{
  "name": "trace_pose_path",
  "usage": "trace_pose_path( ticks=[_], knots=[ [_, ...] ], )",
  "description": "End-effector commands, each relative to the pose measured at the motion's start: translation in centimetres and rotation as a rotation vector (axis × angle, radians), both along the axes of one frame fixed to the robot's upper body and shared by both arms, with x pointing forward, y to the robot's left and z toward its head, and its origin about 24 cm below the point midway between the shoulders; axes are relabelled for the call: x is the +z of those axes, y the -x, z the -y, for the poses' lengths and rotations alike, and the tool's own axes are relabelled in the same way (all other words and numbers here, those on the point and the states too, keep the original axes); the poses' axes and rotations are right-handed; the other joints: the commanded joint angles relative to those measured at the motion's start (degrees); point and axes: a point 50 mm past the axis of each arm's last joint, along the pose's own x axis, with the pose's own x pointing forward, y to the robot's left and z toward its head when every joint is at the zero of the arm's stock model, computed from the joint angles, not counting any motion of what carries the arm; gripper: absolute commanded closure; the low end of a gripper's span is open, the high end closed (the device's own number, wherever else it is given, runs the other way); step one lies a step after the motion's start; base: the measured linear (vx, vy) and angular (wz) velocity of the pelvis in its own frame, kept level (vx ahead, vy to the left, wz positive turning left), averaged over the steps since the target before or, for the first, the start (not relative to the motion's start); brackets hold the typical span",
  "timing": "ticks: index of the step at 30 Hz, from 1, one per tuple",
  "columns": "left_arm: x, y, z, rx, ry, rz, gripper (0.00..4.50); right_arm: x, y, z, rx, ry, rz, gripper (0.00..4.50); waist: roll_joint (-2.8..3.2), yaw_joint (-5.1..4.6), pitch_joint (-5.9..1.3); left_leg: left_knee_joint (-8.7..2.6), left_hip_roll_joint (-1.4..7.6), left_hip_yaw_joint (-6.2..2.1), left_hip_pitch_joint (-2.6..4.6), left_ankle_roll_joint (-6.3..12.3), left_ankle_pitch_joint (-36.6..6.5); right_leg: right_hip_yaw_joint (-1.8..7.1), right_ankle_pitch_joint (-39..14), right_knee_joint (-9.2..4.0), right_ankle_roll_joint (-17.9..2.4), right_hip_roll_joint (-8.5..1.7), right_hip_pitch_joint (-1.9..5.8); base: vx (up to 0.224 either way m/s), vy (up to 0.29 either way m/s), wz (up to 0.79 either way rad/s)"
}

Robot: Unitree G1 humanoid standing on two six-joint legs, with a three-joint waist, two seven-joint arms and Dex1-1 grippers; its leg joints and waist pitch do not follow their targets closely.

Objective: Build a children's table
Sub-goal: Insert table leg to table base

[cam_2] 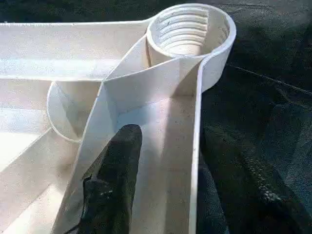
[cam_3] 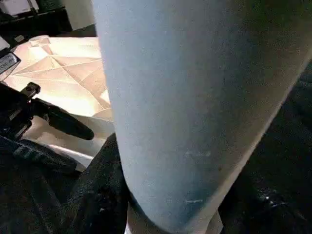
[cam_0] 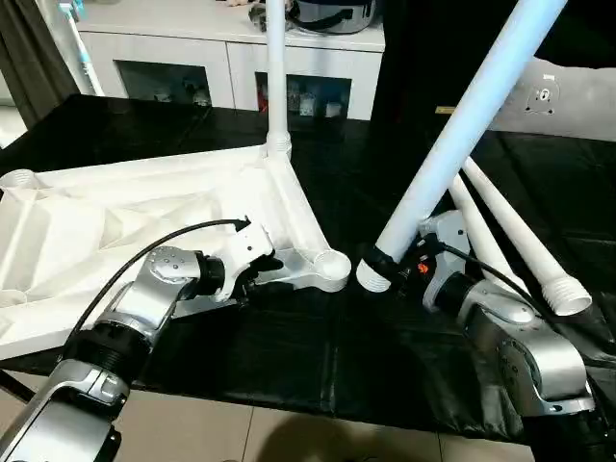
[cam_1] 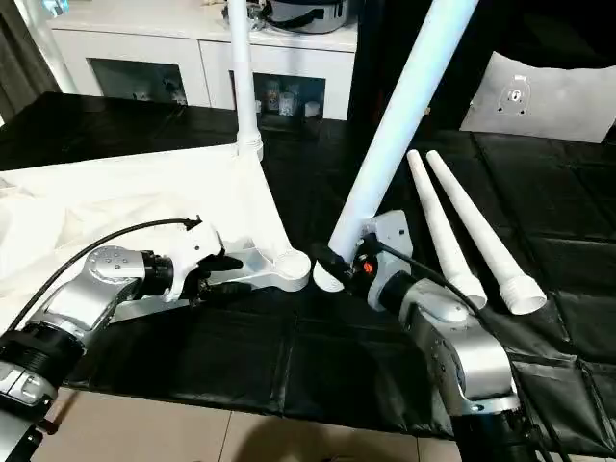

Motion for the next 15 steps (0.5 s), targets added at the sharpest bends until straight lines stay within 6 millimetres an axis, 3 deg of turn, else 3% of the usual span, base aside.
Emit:
trace_pose_path(
  ticks=[1, 15],
  knots=[
    [-0.4, 0.1, -0.8, 0.016, -0.005, -0.021, 2.49, 0.6, -0.2, 0.2, -0.001, -0.005, 0.018, 2.58, 0.31, 0.27, -3.92, -4.17, 1.64, -0.56, 0.23, 0.41, -11.6, 2.61, -21.9, -4.59, -7.5, -4.20, 3.49, 0.000, 0.000, 0.00],
    [-1.4, 1.0, -2.3, -0.034, -0.090, -0.081, 3.62, 0.7, -0.2, -0.2, 0.051, 0.011, 0.044, 2.58, 0.04, 0.15, -3.67, -4.34, 1.66, -0.57, 0.54, 0.52, -12.9, 2.65, -25.3, -4.97, -6.4, -4.30, 3.26, 0.000, 0.000, 0.00]
  ],
)
